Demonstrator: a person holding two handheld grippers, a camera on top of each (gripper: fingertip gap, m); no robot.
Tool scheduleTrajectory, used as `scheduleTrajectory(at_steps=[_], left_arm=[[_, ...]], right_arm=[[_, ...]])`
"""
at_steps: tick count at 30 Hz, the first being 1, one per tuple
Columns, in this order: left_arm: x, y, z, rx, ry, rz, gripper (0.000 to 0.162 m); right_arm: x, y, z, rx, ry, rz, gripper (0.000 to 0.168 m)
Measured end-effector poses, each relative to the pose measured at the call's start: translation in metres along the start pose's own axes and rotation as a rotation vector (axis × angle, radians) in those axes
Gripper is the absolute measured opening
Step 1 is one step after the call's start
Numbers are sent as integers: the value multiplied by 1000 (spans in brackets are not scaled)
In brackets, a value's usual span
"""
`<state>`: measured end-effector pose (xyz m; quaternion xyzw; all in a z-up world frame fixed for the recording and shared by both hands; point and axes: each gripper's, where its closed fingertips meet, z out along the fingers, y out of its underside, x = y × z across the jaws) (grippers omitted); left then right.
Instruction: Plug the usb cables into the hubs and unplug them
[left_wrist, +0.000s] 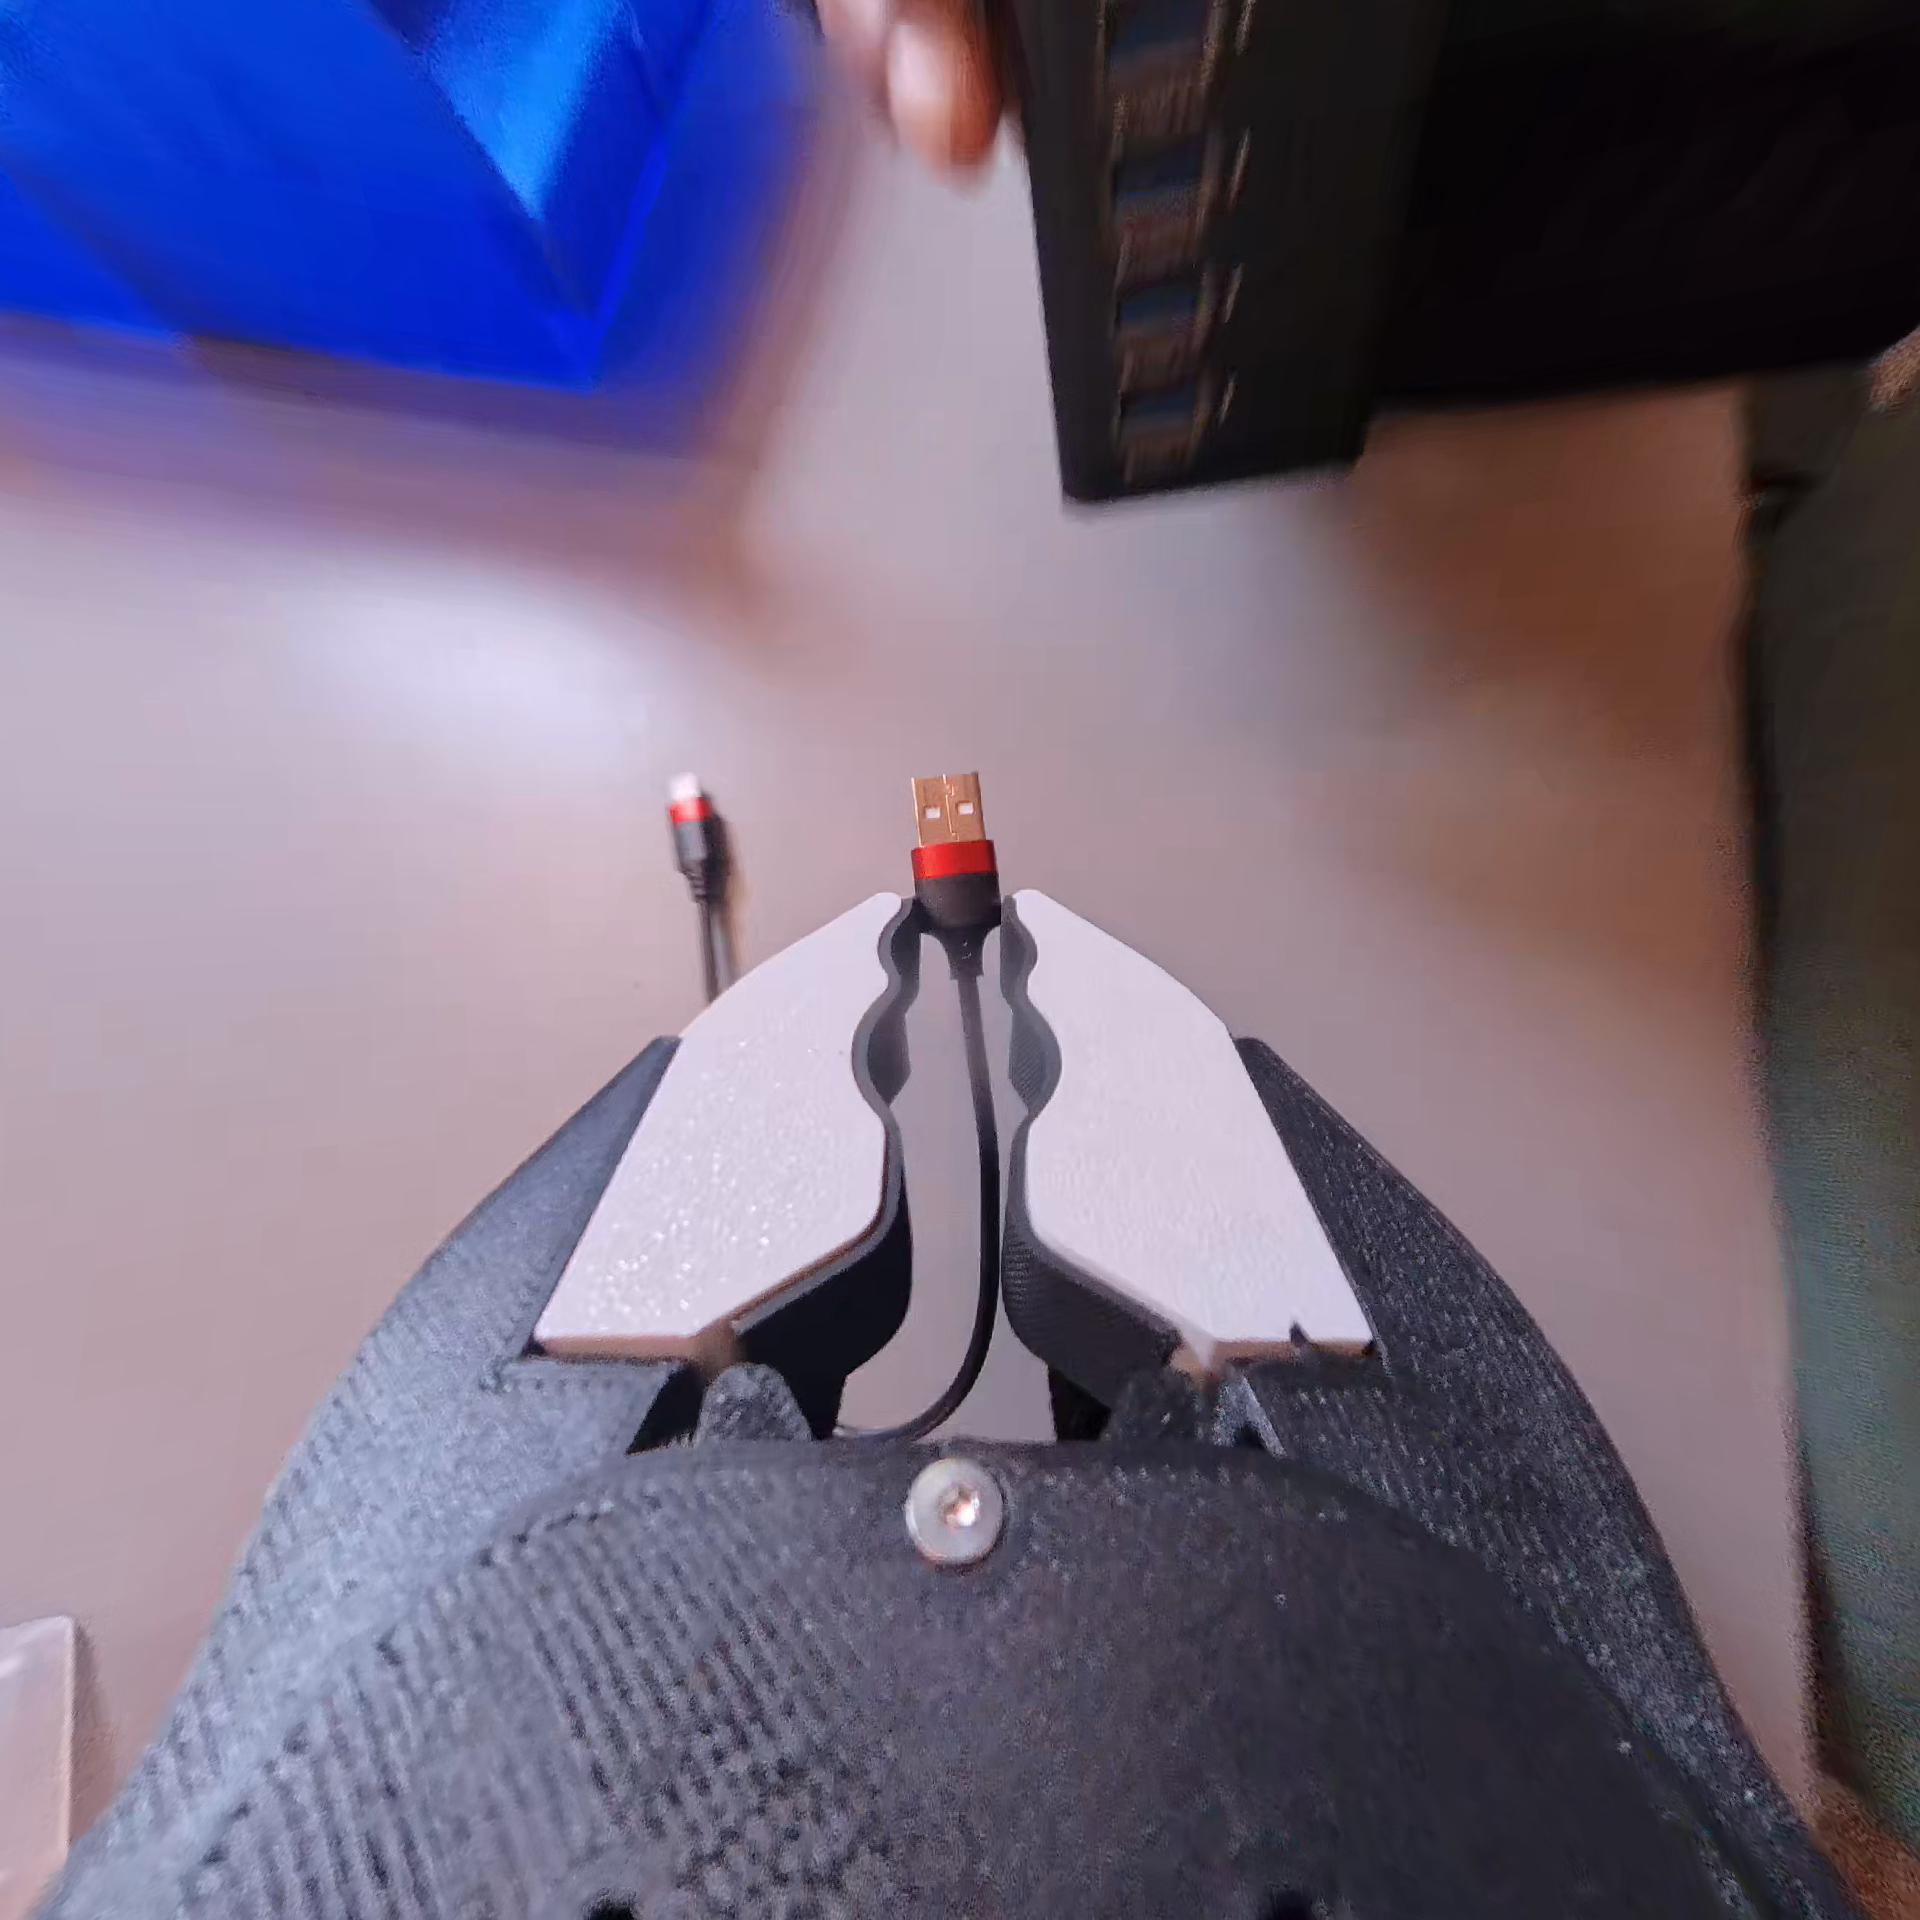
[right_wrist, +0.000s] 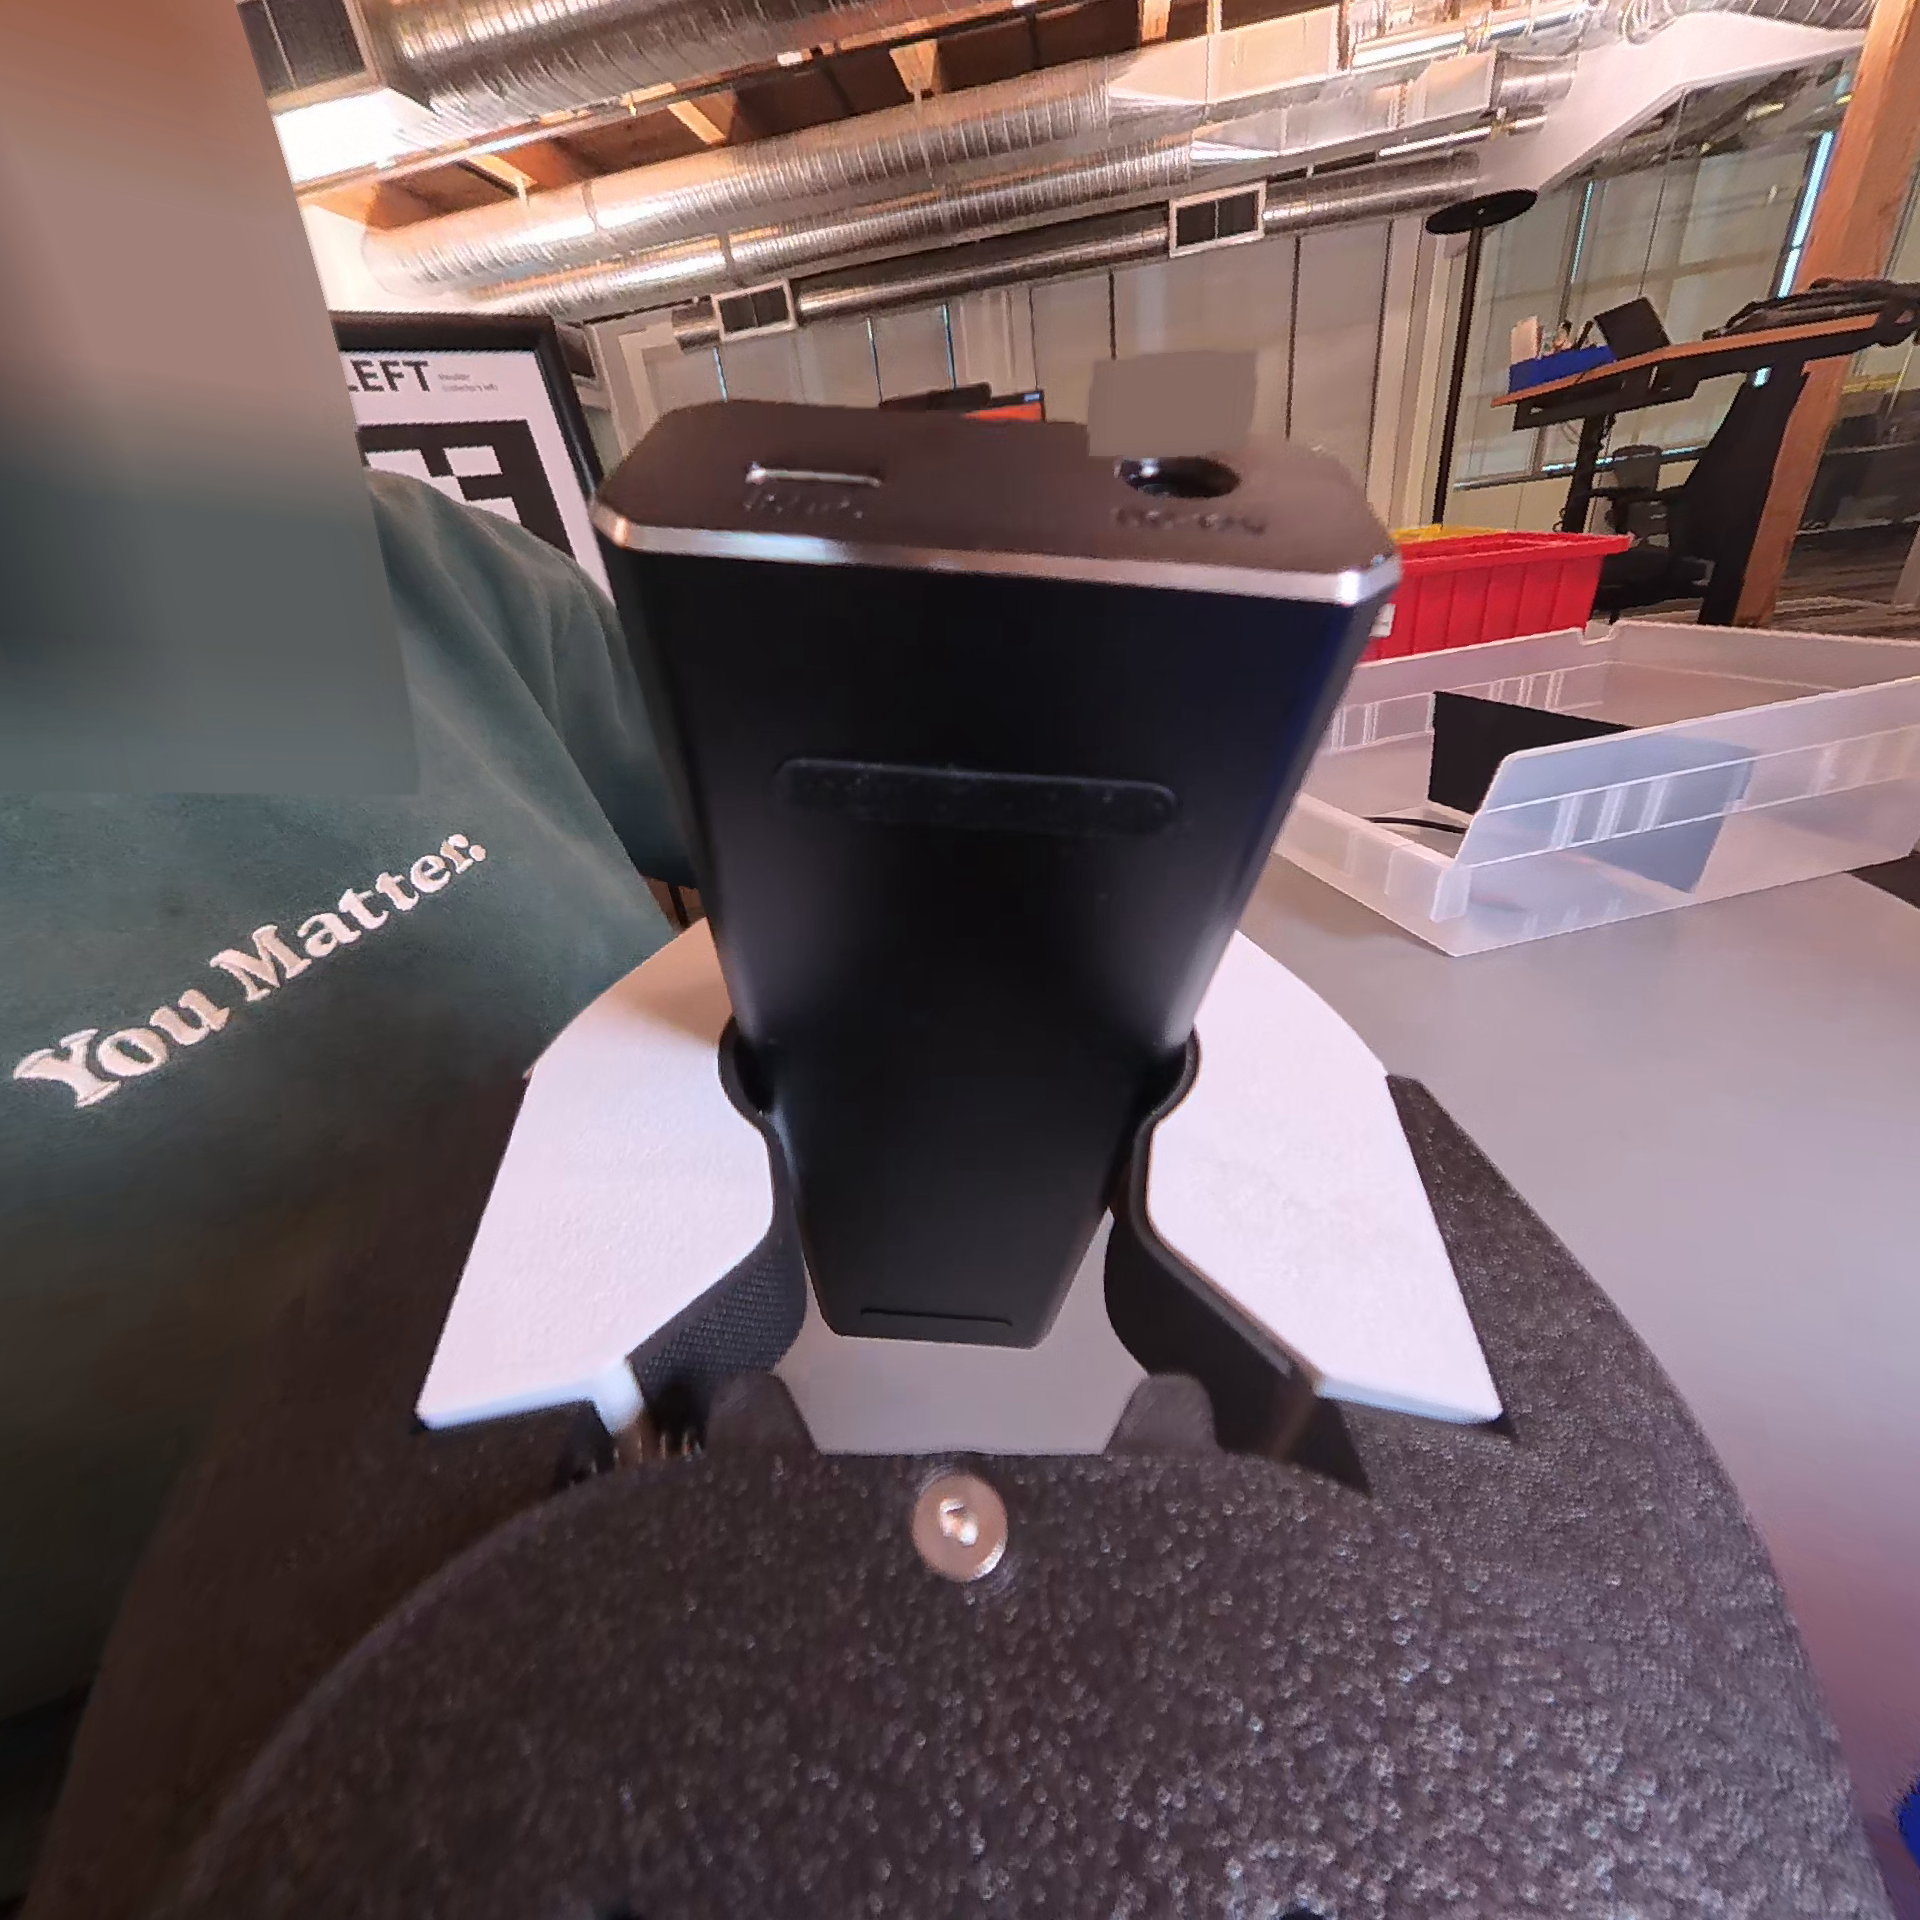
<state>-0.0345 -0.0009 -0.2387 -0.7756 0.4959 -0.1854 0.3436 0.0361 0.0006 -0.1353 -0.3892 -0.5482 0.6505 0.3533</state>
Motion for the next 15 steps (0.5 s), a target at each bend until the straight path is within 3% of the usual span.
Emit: scheduleTrajectory(at_steps=[6, 15], left_arm=[[19, -68, -42, 109, 91, 69, 15], [28, -89, -26, -13, 153, 187, 15]], right_arm=[[0, 24, 14, -134, 12, -33, 72], [-8, 41, 32, -309, 50, -112, 71]])
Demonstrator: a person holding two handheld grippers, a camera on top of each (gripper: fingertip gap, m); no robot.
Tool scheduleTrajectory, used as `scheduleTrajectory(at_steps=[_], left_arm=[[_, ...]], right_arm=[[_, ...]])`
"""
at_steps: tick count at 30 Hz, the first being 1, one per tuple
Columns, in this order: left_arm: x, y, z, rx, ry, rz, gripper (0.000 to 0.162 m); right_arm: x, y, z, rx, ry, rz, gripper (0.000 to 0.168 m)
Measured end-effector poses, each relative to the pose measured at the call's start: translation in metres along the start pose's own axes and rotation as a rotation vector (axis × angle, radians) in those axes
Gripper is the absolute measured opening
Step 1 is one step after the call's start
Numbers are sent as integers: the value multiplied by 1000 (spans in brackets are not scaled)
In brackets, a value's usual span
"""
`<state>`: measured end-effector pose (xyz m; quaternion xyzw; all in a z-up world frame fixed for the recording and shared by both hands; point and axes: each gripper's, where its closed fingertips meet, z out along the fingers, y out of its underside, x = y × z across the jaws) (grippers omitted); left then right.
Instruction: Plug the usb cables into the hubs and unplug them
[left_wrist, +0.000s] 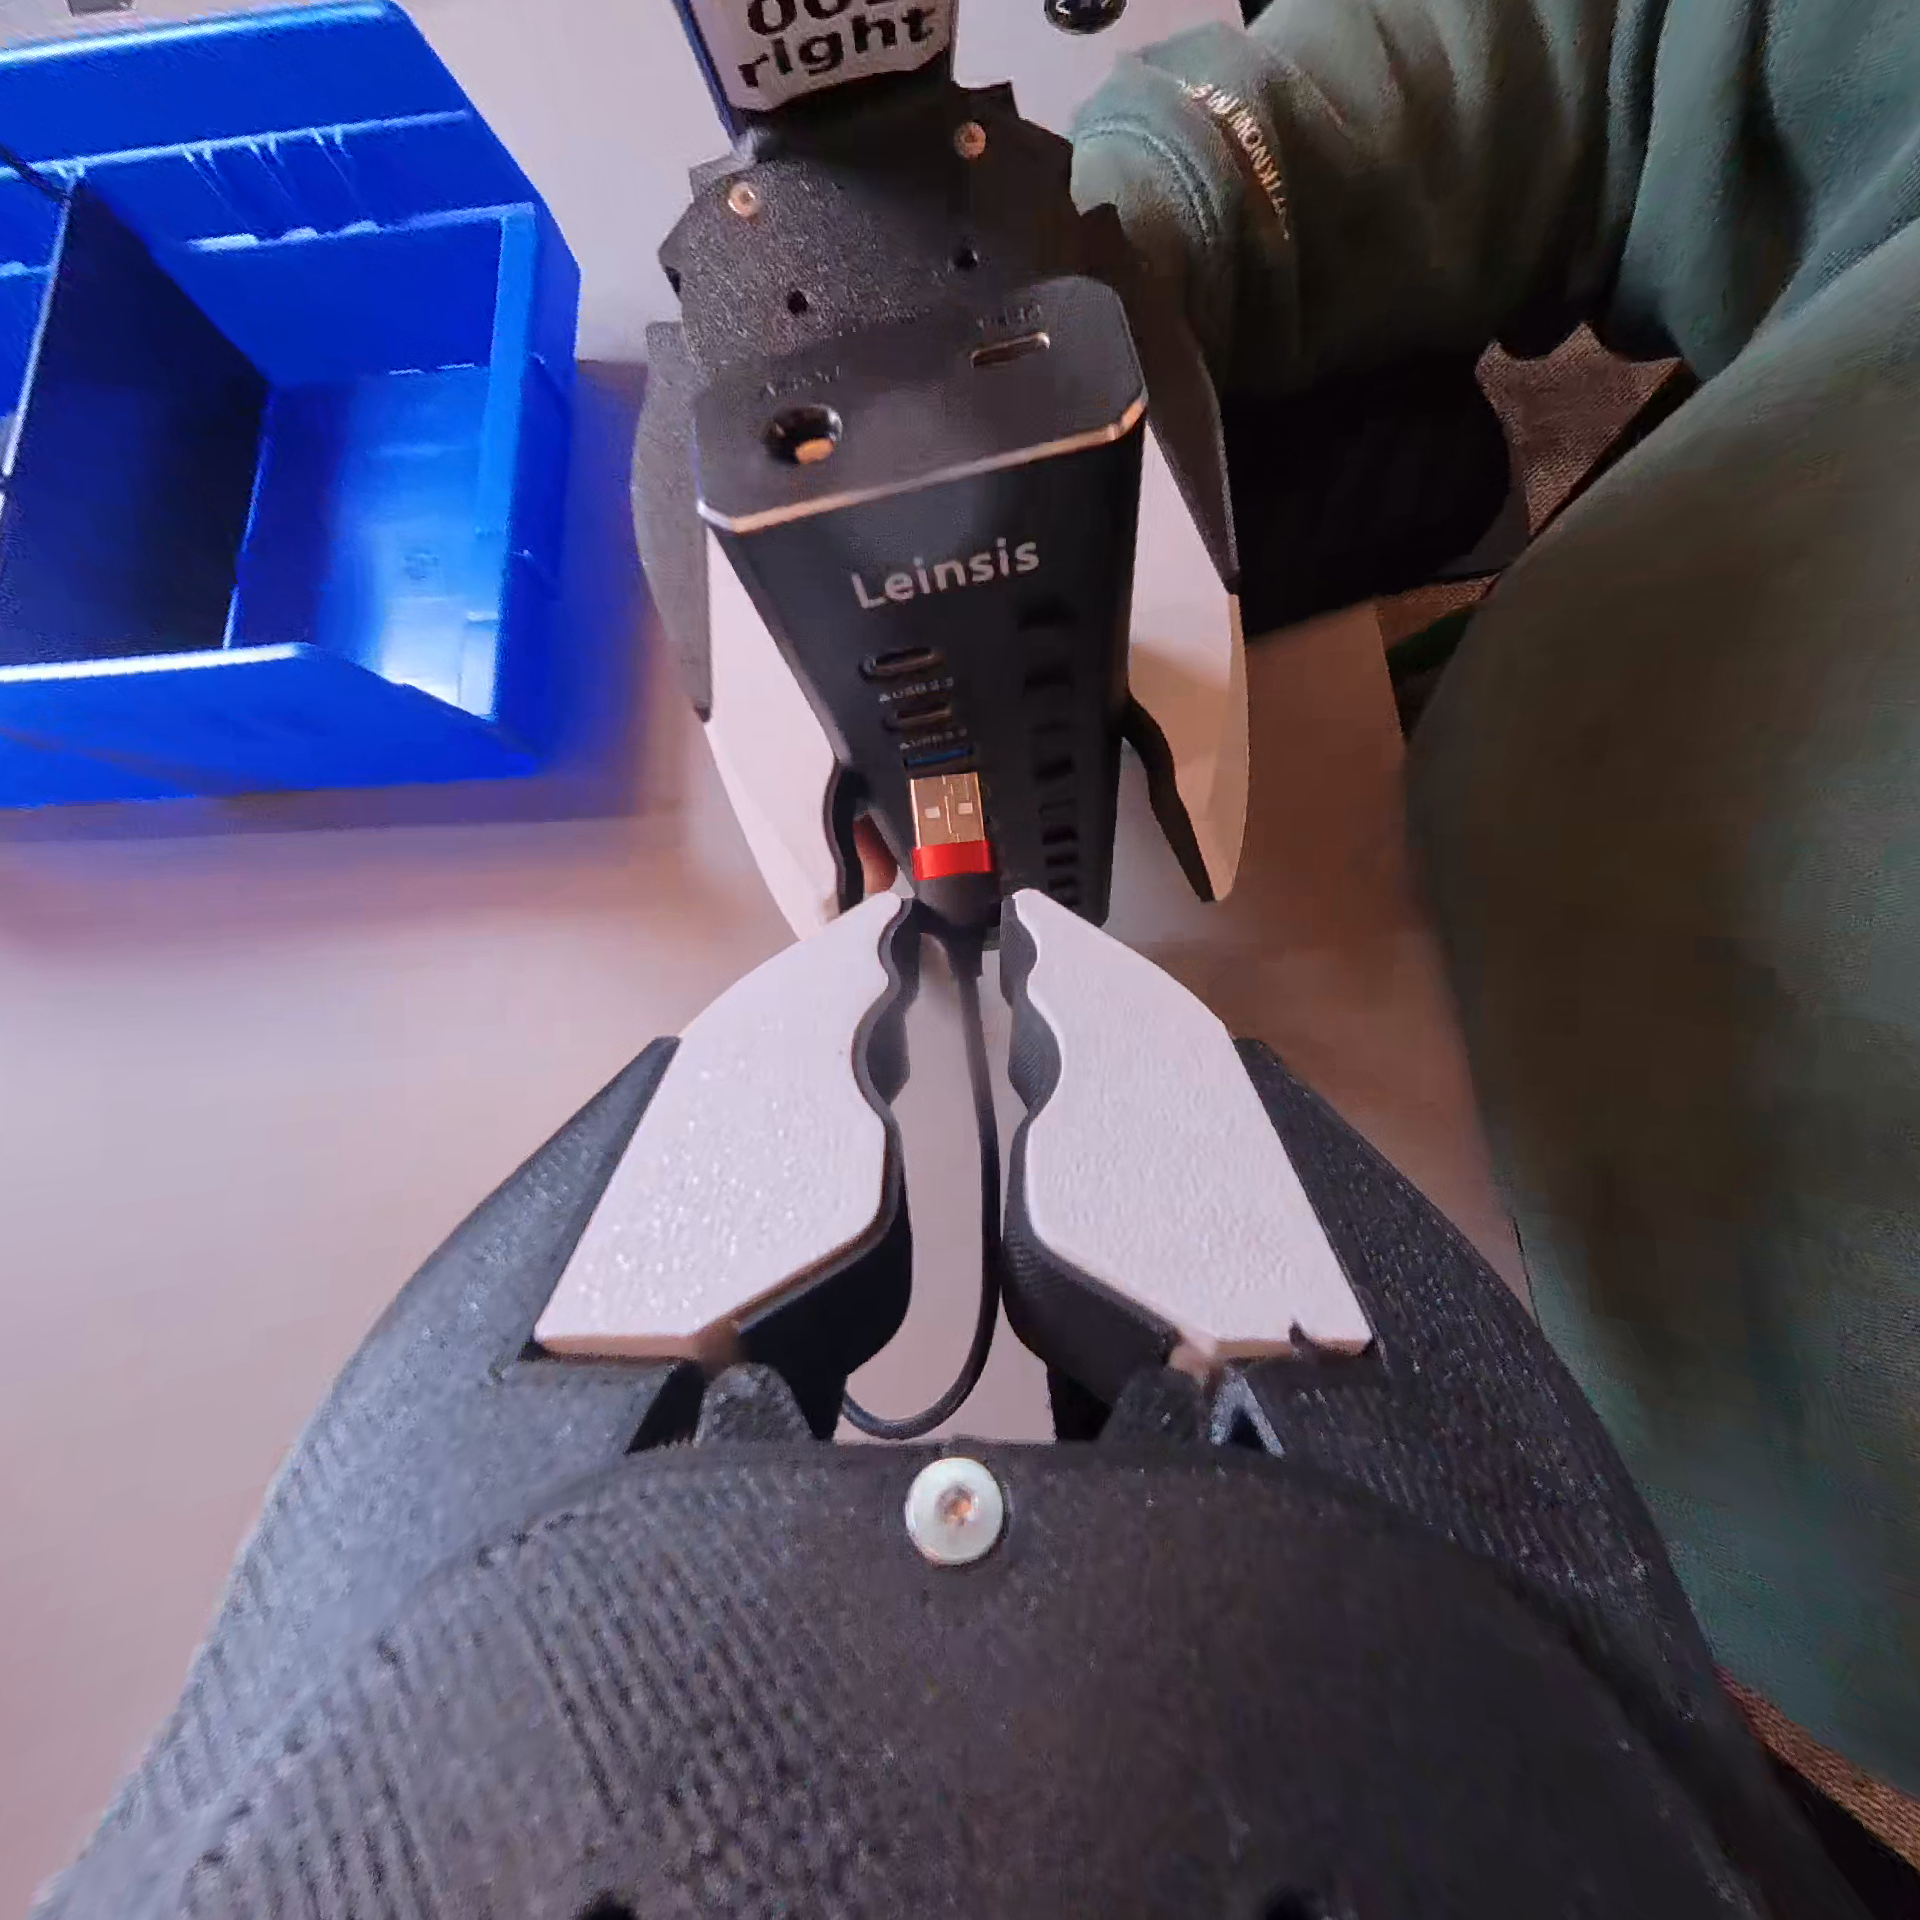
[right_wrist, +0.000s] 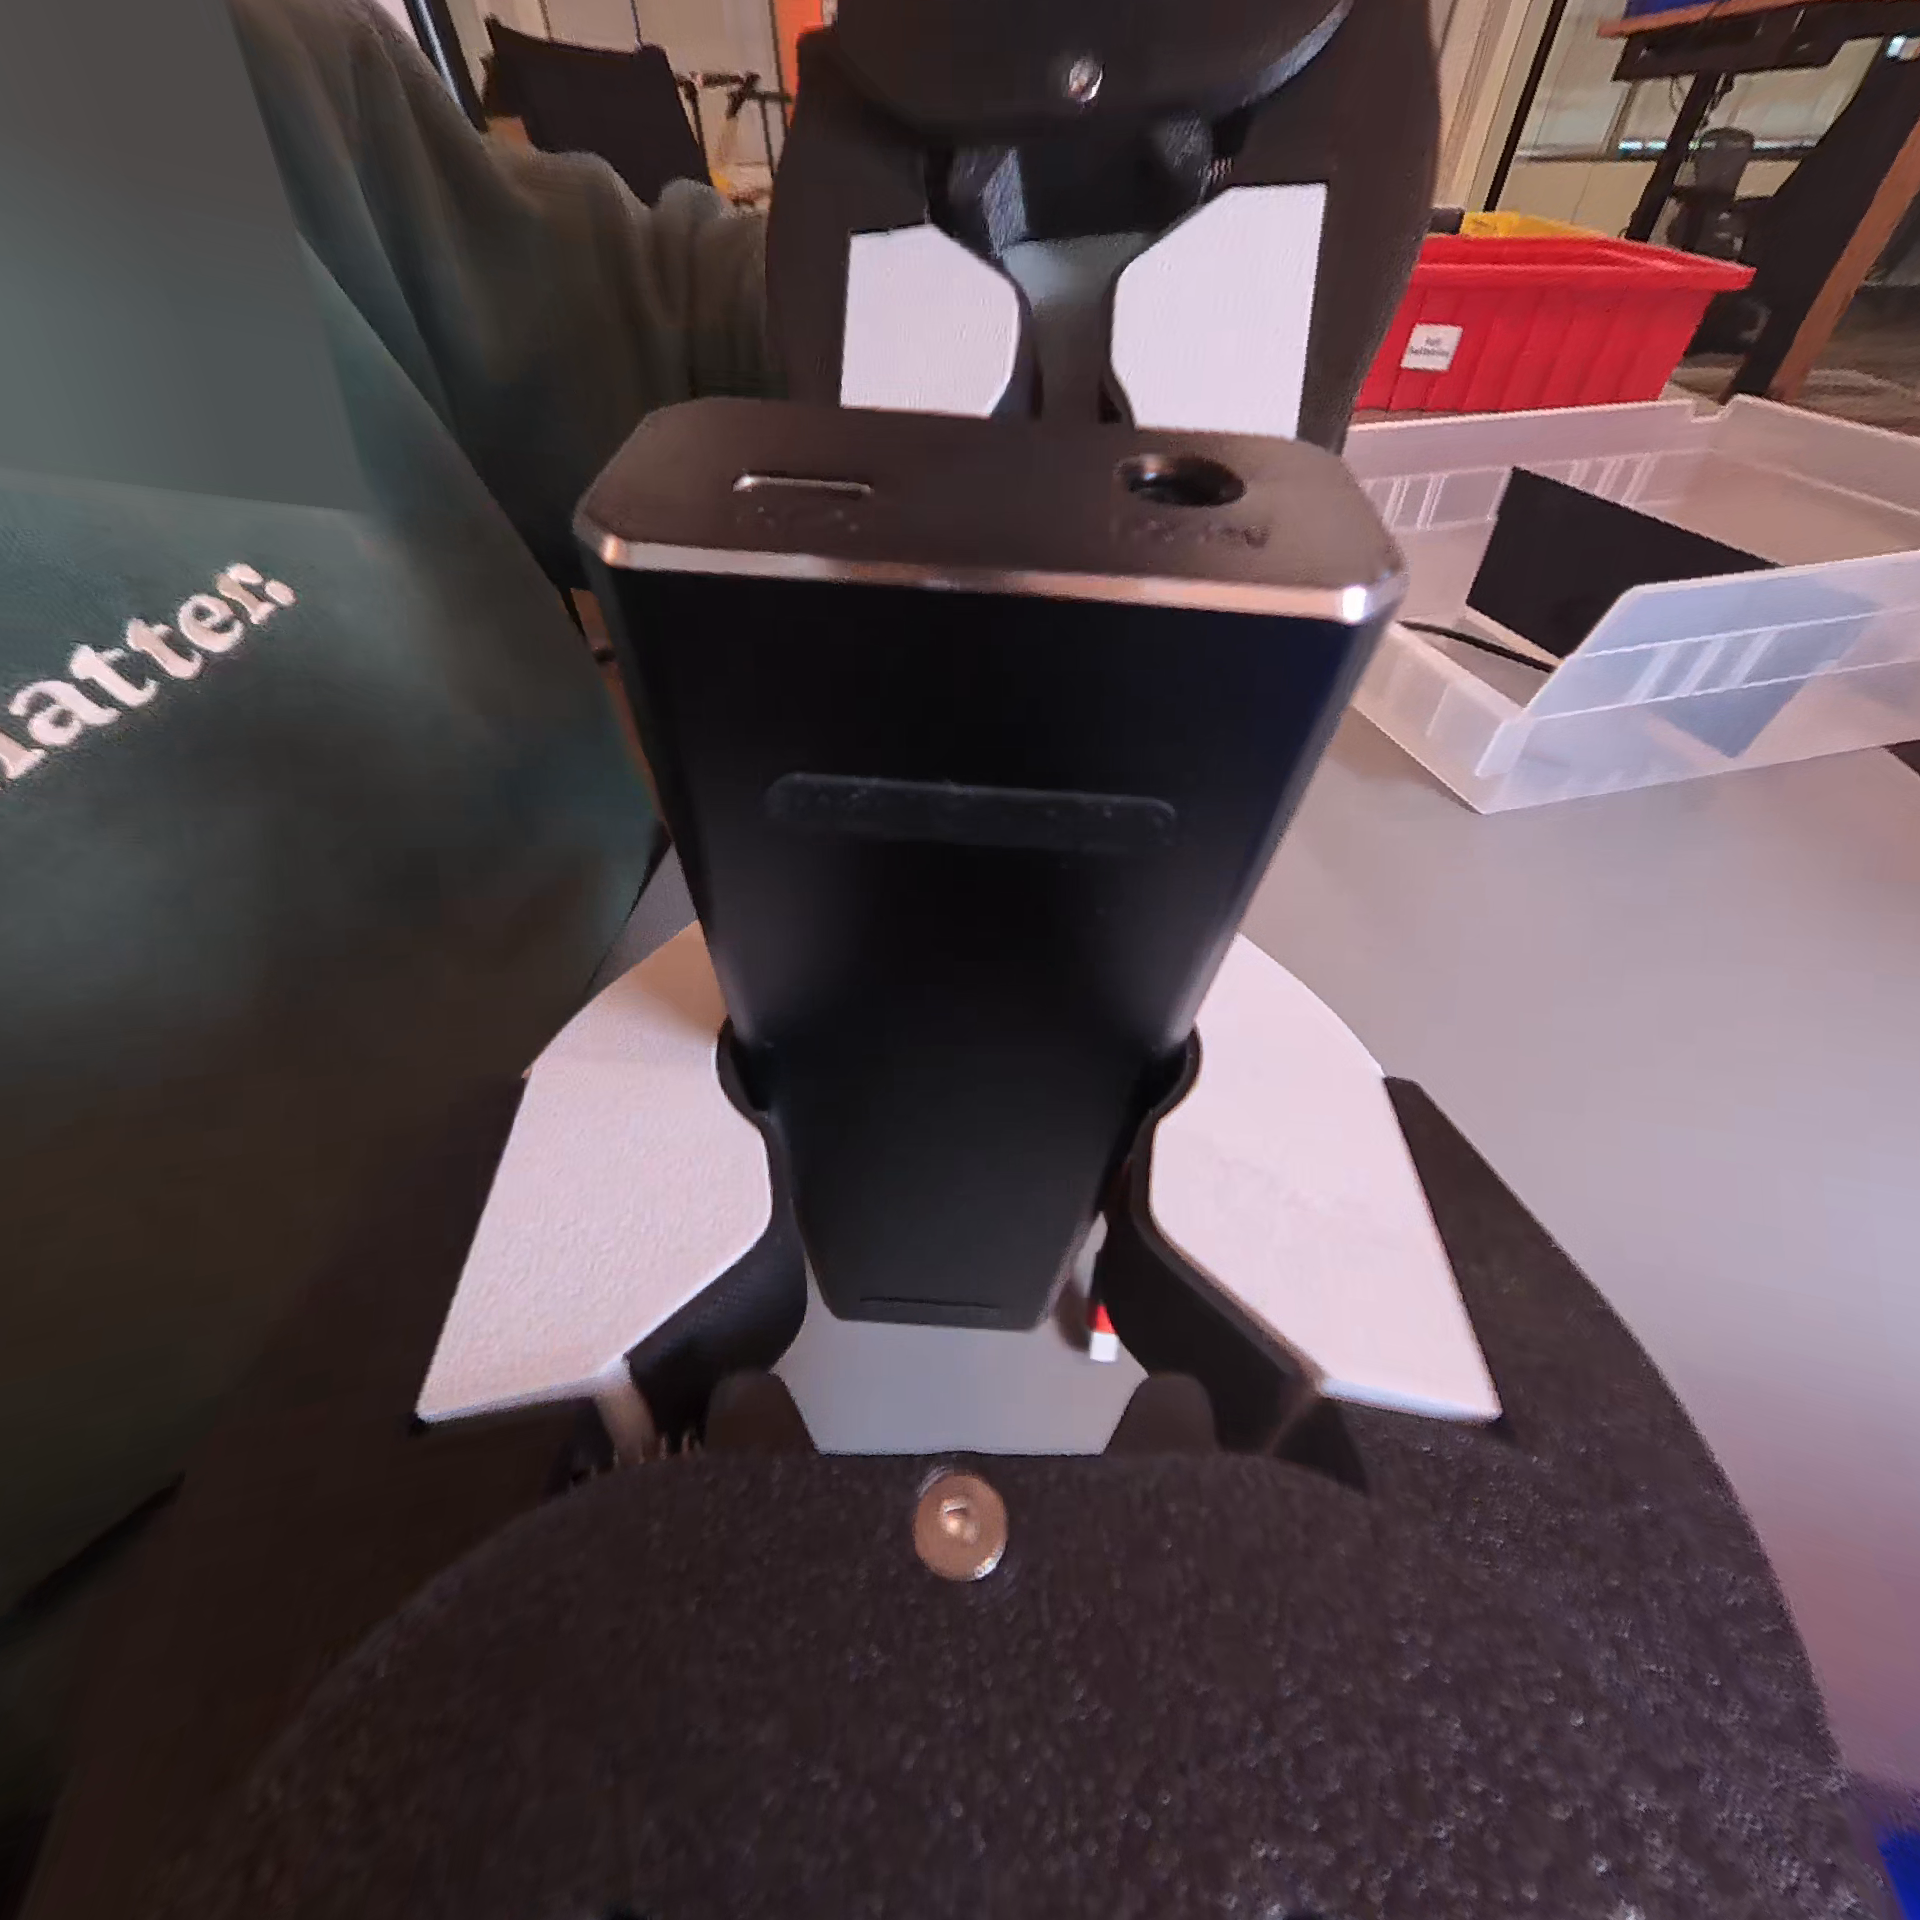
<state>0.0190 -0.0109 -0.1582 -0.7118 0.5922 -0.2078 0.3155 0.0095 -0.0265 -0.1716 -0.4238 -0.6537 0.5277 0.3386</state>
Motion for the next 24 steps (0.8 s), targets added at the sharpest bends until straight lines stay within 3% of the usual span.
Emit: scheduleTrajectory(at_steps=[15, 24], left_arm=[[7, 4, 3, -65, 76, -4, 15], [8, 19, 6, -307, 52, 94, 15]], right_arm=[[-1, 13, 7, -138, 43, -62, 71], [-2, 23, 14, -217, 48, -41, 71]])
